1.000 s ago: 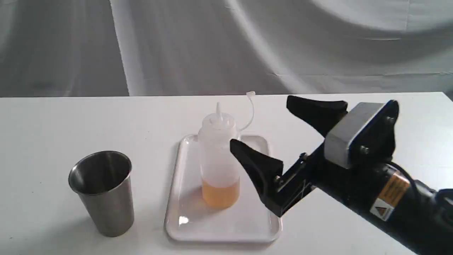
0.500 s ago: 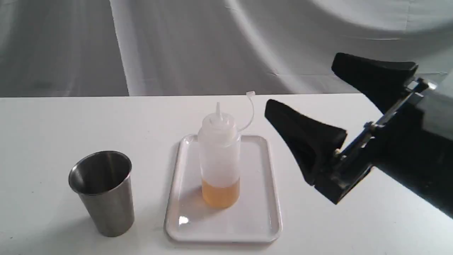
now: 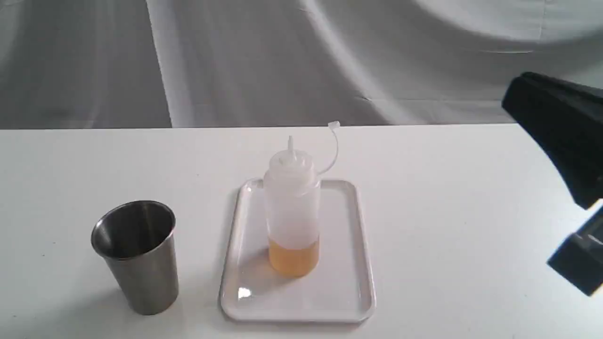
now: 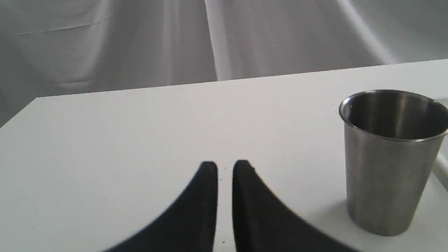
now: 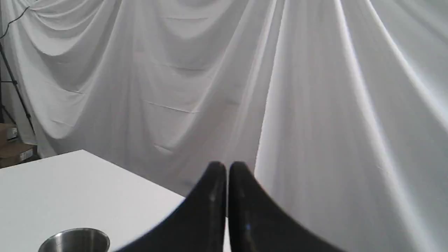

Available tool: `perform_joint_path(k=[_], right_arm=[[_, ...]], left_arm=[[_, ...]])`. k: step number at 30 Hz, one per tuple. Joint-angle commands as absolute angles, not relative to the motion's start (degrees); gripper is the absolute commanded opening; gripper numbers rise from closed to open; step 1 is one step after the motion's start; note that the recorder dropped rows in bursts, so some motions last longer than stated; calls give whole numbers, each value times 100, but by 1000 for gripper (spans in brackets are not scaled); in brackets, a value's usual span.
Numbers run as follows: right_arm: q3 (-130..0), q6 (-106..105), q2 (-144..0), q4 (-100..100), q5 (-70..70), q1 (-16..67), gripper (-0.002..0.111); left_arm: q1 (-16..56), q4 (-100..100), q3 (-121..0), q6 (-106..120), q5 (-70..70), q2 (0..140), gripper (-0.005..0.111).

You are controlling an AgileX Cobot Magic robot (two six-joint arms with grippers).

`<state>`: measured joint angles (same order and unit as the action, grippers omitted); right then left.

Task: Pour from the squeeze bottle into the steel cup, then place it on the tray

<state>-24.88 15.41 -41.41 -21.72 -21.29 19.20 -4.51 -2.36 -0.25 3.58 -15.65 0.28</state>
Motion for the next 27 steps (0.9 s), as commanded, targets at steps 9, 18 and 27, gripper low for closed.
perform_joint_path(k=[9,18,27], right_arm=[[-2313,1548,-2688,-2210,-220,1881,0],[-1454,1690,-1430,-2161,57,1881,0],[-812,1690,-674,-1720,219,1881,0]], left_arm=[[-437,-249,0,348,-1524,0,8],[-437,-249,0,348,-1524,0,8],[-437,-249,0,348,-1524,0,8]])
